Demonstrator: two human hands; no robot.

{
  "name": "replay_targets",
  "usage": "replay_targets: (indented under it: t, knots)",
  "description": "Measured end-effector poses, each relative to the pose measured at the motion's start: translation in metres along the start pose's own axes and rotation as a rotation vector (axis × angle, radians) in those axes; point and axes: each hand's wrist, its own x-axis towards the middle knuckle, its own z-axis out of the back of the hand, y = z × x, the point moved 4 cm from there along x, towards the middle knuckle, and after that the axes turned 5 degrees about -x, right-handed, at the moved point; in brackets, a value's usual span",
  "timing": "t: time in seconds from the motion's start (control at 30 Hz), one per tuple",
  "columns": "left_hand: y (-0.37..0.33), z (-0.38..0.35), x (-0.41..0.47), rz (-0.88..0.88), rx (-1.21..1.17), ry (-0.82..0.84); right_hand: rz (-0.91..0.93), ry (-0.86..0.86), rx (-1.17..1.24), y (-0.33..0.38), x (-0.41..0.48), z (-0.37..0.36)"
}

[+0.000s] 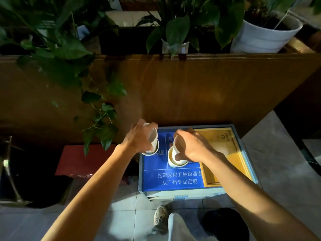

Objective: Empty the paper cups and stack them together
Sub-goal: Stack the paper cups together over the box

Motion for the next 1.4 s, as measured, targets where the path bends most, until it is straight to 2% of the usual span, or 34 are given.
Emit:
replay_targets:
  t: [0.3, 0.47, 0.6, 0.8, 1.07, 1.17, 1.2, 1.3, 1.33, 1.4]
  knots:
    - [-0.002, -0.012, -0.006, -0.006, 0.03, 0.065, 0.002, 0.124, 0.035, -0.009, -0.001, -0.013]
    - [-0.002, -0.023, -0.011, 0.013, 0.046, 0.189, 0.045, 0.183, -0.05, -0.007, -0.004, -0.014]
    - [0.0, -0.044, -0.025, 0.035, 0.065, 0.23, 0.036, 0.194, 0.005, -0.015, -0.012, -0.024]
    - [0.001, -0.066, -0.04, -0.009, 0.101, 0.163, 0.047, 0.236, -0.026, -0.021, -0.017, -0.035]
    - [0.003, -0.092, -0.053, 0.046, 0.065, 0.176, 0.048, 0.261, -0.131, -0.024, -0.025, -0.052]
    - [0.002, -0.097, -0.056, 0.064, 0.046, 0.15, -0.057, 0.242, -0.006, -0.027, -0.029, -0.062]
    - [0.002, -0.099, -0.057, 0.067, 0.04, 0.137, -0.07, 0.216, -0.053, -0.027, -0.031, -0.064]
    - [0.001, -0.101, -0.059, 0.074, 0.036, 0.125, -0.149, 0.188, 0.044, -0.029, -0.039, -0.064]
    - [0.0, -0.102, -0.06, 0.074, 0.043, 0.134, -0.155, 0.229, 0.134, -0.028, -0.039, -0.065]
    - [-0.001, -0.102, -0.06, 0.072, 0.064, 0.155, -0.06, 0.335, 0.049, -0.025, -0.043, -0.059]
